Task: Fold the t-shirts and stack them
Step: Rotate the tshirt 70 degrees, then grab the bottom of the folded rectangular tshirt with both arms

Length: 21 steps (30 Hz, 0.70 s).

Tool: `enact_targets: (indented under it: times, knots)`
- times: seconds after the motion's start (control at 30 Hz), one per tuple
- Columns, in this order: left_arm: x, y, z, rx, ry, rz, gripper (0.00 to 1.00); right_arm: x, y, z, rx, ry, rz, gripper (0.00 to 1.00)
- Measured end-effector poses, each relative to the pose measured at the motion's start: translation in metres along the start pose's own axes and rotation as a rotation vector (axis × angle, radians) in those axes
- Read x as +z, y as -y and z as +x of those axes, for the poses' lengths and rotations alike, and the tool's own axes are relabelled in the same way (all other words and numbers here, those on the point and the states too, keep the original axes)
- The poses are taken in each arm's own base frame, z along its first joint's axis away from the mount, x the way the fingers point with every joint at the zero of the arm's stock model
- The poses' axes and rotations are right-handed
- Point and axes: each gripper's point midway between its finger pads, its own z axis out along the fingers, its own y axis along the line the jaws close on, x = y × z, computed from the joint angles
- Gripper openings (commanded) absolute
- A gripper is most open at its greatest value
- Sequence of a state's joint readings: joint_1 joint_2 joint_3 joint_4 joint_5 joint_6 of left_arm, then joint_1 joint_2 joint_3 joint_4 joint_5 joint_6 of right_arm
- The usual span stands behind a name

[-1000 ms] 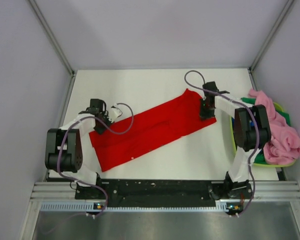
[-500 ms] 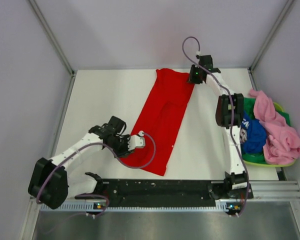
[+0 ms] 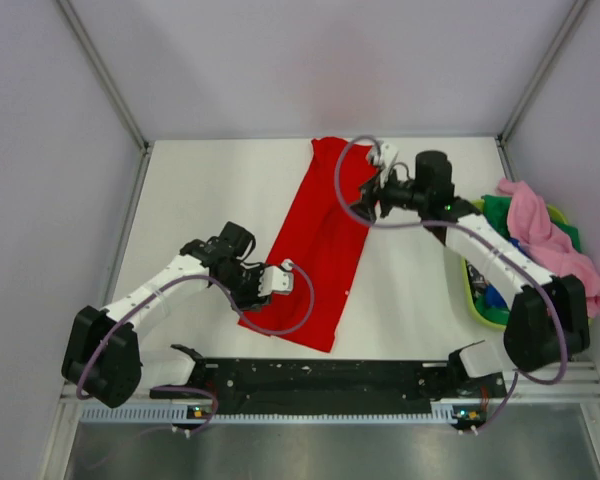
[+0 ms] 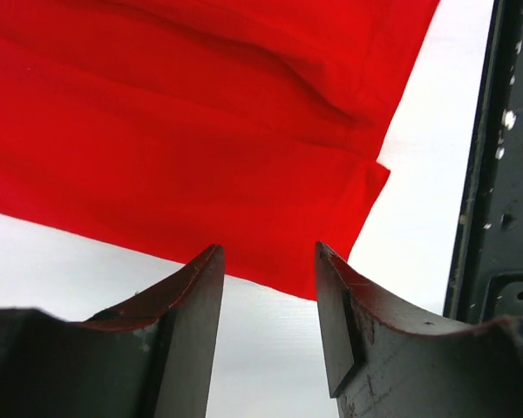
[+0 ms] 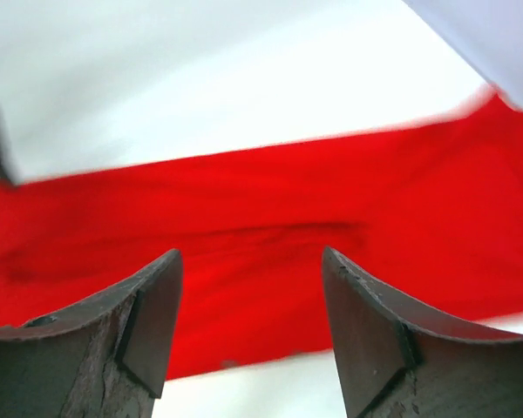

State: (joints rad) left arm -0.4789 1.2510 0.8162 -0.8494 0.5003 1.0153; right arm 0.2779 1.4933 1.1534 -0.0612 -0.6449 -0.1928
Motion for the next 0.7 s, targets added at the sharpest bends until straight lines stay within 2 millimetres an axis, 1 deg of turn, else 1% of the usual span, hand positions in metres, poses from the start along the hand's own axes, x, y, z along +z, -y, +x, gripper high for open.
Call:
enact_targets:
  times: [0.03,0.07,0.1,0.13,0.2,0.27,0.33,0.43,0.47,0.57,0.63,0.7]
  knots:
    - [0.002,0.0,0.002,0.023,-0.004,0.005,0.52,-0.001,-0.036,0.003,-0.074,0.015,-0.081,0.68]
    - [0.004,0.001,0.006,0.052,-0.011,0.013,0.52,-0.003,-0.063,0.009,-0.151,0.026,-0.143,0.69]
    - [0.006,0.004,0.01,0.077,-0.021,0.023,0.52,-0.006,-0.095,0.024,-0.245,0.021,-0.22,0.69]
    - [0.008,0.006,0.015,0.099,-0.033,0.033,0.53,-0.009,-0.127,0.044,-0.321,-0.002,-0.302,0.68]
    - [0.012,0.013,0.025,0.137,-0.057,0.057,0.53,-0.014,-0.182,0.088,-0.432,-0.083,-0.467,0.68]
    - [0.017,0.021,0.034,0.165,-0.081,0.076,0.53,-0.022,-0.215,0.123,-0.495,-0.169,-0.581,0.68]
    - [0.022,0.031,0.046,0.186,-0.108,0.1,0.53,-0.033,-0.235,0.15,-0.553,-0.255,-0.652,0.68]
    - [0.029,0.044,0.062,0.207,-0.148,0.127,0.53,-0.044,-0.256,0.177,-0.649,-0.334,-0.723,0.68]
    - [0.03,0.043,0.062,0.22,-0.149,0.122,0.53,-0.048,-0.263,0.187,-0.678,-0.356,-0.748,0.68]
    - [0.032,0.04,0.061,0.243,-0.153,0.106,0.49,-0.054,-0.274,0.21,-0.738,-0.405,-0.778,0.68]
    - [0.033,0.038,0.061,0.253,-0.157,0.096,0.42,-0.054,-0.277,0.222,-0.758,-0.434,-0.785,0.68]
    - [0.034,0.035,0.059,0.262,-0.162,0.081,0.27,-0.048,-0.277,0.229,-0.779,-0.451,-0.776,0.67]
